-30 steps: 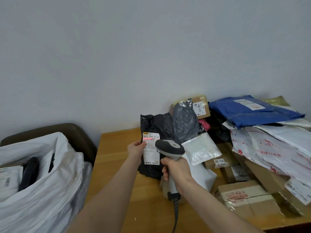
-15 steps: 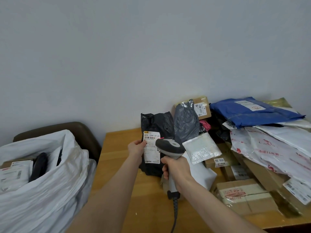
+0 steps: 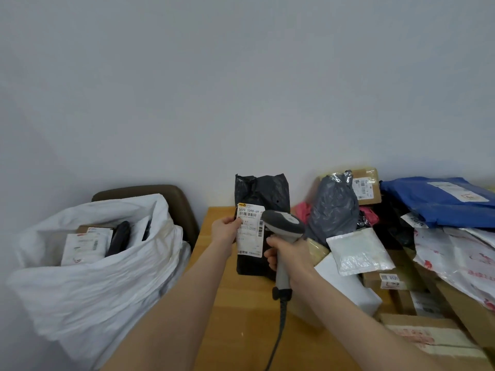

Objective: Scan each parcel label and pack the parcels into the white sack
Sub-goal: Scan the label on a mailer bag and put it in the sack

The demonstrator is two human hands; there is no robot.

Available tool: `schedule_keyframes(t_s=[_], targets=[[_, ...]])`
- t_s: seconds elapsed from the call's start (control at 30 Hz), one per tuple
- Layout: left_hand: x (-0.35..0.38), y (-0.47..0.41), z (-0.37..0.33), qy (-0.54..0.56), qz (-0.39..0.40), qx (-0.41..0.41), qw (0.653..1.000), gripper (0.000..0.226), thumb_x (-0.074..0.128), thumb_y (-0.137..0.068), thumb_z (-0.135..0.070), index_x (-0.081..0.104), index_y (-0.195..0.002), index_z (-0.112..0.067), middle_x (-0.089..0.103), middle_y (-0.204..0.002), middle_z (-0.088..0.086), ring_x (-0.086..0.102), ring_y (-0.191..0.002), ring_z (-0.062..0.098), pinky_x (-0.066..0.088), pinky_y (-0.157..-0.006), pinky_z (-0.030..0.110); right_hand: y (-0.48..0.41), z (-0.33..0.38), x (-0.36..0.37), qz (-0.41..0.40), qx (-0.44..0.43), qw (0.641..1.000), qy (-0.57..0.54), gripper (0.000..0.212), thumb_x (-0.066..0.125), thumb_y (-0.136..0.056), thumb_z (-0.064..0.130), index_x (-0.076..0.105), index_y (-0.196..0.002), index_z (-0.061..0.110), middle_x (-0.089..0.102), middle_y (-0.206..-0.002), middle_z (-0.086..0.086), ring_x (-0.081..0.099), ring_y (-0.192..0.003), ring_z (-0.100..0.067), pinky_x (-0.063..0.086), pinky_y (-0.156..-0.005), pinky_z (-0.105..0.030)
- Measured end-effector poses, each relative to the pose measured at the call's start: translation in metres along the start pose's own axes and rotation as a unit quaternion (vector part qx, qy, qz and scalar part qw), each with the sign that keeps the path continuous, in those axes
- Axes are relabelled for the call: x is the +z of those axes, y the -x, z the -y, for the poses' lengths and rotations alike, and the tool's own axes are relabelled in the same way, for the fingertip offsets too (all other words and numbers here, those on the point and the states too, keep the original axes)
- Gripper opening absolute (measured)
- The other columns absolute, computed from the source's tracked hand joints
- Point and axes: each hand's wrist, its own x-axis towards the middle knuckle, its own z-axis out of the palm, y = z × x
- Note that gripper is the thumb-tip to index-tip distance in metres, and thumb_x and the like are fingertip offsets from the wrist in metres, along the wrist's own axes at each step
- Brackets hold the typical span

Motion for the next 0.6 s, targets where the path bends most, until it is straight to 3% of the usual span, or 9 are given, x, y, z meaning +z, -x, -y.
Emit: schedule_keyframes(t_s=[0.13,0.23,0.47,0.6], targets=[[-0.055,-0.016,-0.021,0.020,-0.032,0.026,0.999,0.015,0.057,-0.094,-0.010,0.065,-0.107,-0.007,0.070,-0.104,0.012,0.067,-0.092,0.024,0.056,-0.082,0.039,-0.017,0.013,0.046,0.024,-0.024,0.999,0.010,0.008,0.068,-0.084,0.008,0.065,-0.079,0.003,0.066,-0.056,-0.007,0.058,-0.048,-0.015,0.050,-0.051,-0.028],[-0.110,-0.037,-0.041,0.025,-0.064,0.058,0.996,0.019,0.054,-0.096,-0.009,0.063,-0.112,-0.004,0.069,-0.104,0.011,0.066,-0.088,0.023,0.055,-0.073,0.034,-0.028,0.018,0.098,0.062,-0.031,0.998,0.009,0.009,0.067,-0.084,0.006,0.064,-0.076,0.003,0.066,-0.054,-0.007,0.057,-0.045,-0.014,0.050,-0.049,-0.027],[-0.278,-0.113,-0.074,0.043,-0.191,0.078,0.978,0.027,0.056,-0.094,-0.010,0.060,-0.120,-0.001,0.067,-0.112,0.014,0.065,-0.098,0.028,0.054,-0.088,0.041,-0.056,0.004,0.251,0.117,-0.015,0.993,0.017,0.005,0.066,-0.081,0.003,0.065,-0.080,-0.001,0.065,-0.054,-0.008,0.056,-0.042,-0.013,0.049,-0.047,-0.024],[-0.363,-0.164,-0.081,0.034,-0.241,0.078,0.967,0.030,0.055,-0.095,-0.012,0.059,-0.122,-0.001,0.066,-0.113,0.014,0.065,-0.097,0.028,0.054,-0.083,0.037,-0.075,-0.011,0.322,0.113,0.014,0.993,0.007,0.007,0.066,-0.083,0.002,0.064,-0.078,-0.003,0.064,-0.055,-0.010,0.055,-0.040,-0.014,0.049,-0.047,-0.024]])
